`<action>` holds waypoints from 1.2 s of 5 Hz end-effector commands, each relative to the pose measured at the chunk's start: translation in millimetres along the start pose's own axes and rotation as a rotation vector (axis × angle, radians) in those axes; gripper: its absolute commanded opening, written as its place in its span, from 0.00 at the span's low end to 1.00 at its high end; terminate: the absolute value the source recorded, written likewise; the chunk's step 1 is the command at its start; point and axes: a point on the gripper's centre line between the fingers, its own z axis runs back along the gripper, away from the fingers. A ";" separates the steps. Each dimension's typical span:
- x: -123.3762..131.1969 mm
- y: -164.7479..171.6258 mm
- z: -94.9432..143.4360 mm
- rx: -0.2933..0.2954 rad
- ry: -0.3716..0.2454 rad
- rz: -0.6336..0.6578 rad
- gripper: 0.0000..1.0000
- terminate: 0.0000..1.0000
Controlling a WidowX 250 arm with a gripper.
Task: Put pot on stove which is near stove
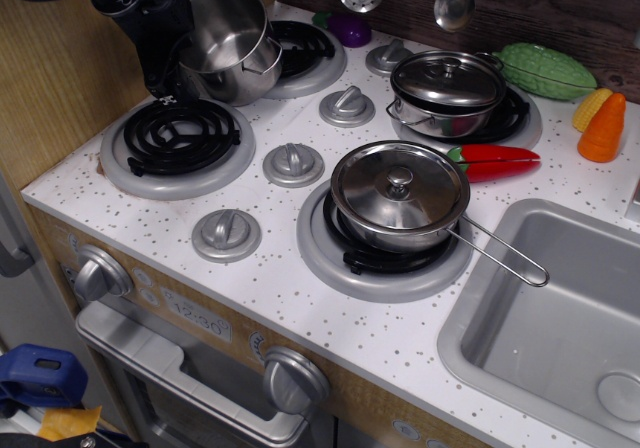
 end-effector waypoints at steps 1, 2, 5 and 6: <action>0.0 0.0 0.0 0.000 0.000 0.000 1.00 0.00; 6.3 9.9 -1.7 0.030 -0.017 -0.056 1.00 0.00; 10.3 22.4 -16.6 0.088 -0.116 -0.162 1.00 0.00; 11.5 22.0 -23.1 0.088 -0.154 -0.161 1.00 0.00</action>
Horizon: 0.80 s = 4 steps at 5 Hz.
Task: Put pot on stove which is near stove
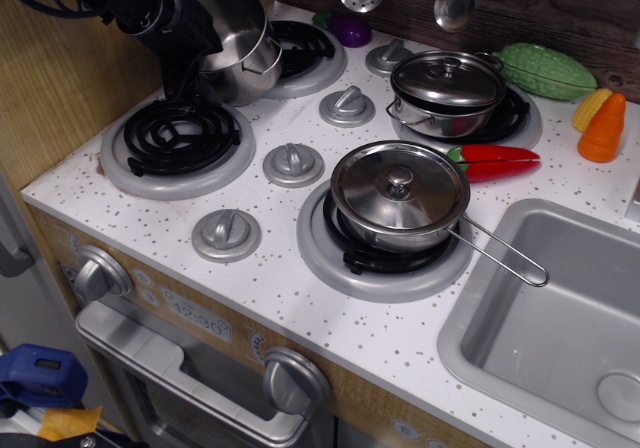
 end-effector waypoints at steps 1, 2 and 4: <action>1.5 16.6 4.3 0.053 -0.015 -0.016 1.00 0.00; 2.9 19.0 3.3 0.051 -0.010 -0.011 0.00 0.00; 2.6 21.2 3.7 0.032 -0.012 0.002 0.00 0.00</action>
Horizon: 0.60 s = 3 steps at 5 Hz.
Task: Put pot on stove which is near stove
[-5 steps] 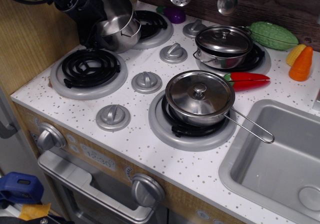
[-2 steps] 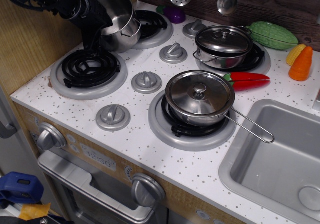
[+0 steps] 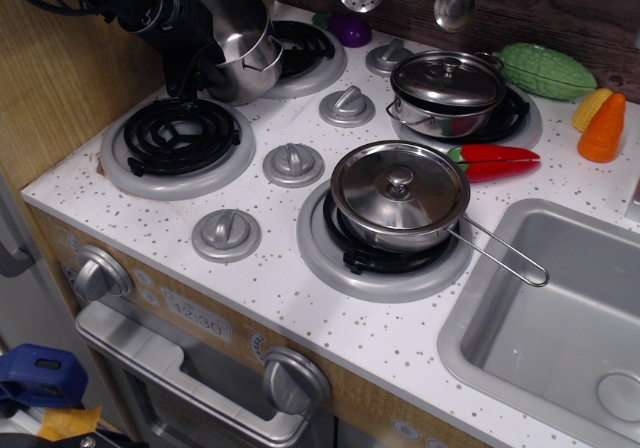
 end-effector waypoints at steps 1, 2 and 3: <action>4.7 14.5 9.0 0.041 -0.003 -0.006 0.00 0.00; 9.9 14.6 17.5 0.043 0.020 -0.006 0.00 0.00; 18.3 11.6 33.6 0.073 0.070 -0.022 0.00 0.00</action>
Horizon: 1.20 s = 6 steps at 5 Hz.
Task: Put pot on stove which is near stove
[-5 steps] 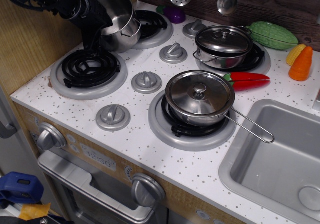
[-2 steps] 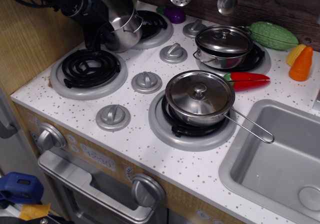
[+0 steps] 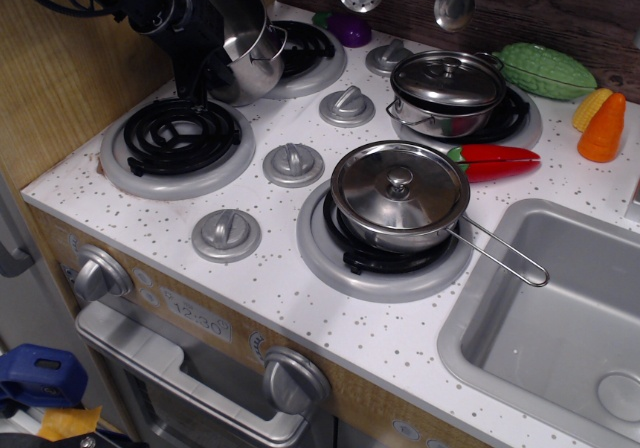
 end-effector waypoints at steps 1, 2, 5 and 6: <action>14.7 17.1 43.1 0.085 0.053 -0.022 0.00 0.00; 17.3 14.9 54.9 0.081 0.085 -0.012 0.00 0.00; 23.6 -24.0 85.1 0.021 0.174 0.111 0.00 0.00; 26.3 -39.4 90.9 0.014 0.212 0.149 0.00 0.00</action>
